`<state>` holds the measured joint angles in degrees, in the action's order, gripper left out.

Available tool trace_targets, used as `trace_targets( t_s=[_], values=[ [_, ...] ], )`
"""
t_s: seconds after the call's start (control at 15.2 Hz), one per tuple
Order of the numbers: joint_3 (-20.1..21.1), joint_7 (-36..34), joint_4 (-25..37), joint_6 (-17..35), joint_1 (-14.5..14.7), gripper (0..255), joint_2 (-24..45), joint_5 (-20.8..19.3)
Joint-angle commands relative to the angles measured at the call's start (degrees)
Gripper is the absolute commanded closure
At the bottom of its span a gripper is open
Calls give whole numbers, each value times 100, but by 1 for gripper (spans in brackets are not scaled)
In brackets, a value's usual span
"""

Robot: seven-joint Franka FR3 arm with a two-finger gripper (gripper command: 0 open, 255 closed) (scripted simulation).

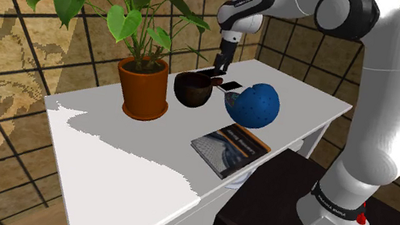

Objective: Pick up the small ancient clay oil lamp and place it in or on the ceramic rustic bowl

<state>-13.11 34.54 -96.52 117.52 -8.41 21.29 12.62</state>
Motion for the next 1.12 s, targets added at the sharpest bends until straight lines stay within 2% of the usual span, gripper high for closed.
trace_targets(
  t_s=[0.0, 0.46, 0.92, 0.99, 1.06],
  values=[
    [17, 57, 158, 48, -48, 0, 219, 66],
    [65, 110, -45, 455, -37, 0, 430, 149],
    [64, 110, -45, 455, -37, 0, 429, 149],
    [64, 110, -45, 455, -37, 255, 429, 149],
    [64, 110, -45, 455, -37, 255, 429, 149]
  ],
)
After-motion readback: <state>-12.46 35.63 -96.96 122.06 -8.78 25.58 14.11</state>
